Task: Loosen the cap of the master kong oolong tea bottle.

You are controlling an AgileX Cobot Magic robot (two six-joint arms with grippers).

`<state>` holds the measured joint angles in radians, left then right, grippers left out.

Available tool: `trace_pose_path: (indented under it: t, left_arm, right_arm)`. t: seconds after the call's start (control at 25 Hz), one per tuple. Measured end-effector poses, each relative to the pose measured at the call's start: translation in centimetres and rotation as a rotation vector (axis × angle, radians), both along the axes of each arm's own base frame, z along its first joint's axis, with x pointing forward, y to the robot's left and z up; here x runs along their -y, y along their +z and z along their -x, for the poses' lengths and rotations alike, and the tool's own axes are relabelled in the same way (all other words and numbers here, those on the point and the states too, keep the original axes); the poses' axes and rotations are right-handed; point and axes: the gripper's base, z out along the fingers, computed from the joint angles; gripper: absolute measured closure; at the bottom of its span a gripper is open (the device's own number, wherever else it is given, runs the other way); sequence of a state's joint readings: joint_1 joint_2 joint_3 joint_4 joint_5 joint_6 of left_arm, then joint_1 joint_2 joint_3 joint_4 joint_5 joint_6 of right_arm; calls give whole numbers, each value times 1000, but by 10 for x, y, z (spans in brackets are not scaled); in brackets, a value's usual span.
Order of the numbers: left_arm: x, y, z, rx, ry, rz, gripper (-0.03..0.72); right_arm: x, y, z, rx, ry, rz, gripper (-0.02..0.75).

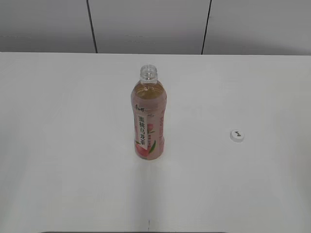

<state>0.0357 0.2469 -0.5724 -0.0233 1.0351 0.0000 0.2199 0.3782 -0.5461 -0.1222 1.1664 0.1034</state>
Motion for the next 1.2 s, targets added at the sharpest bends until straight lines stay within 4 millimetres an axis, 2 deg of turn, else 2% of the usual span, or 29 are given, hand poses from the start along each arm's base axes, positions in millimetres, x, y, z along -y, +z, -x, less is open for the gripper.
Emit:
trace_pose_path:
  t: [0.52, 1.2]
  left_arm:
    - [1, 0, 38, 225, -69, -15, 302]
    - [0, -1, 42, 249, -71, -20, 309]
  right_arm:
    - [8, 1, 53, 390, 69, -66, 225]
    - [7, 1, 53, 396, 83, -67, 225]
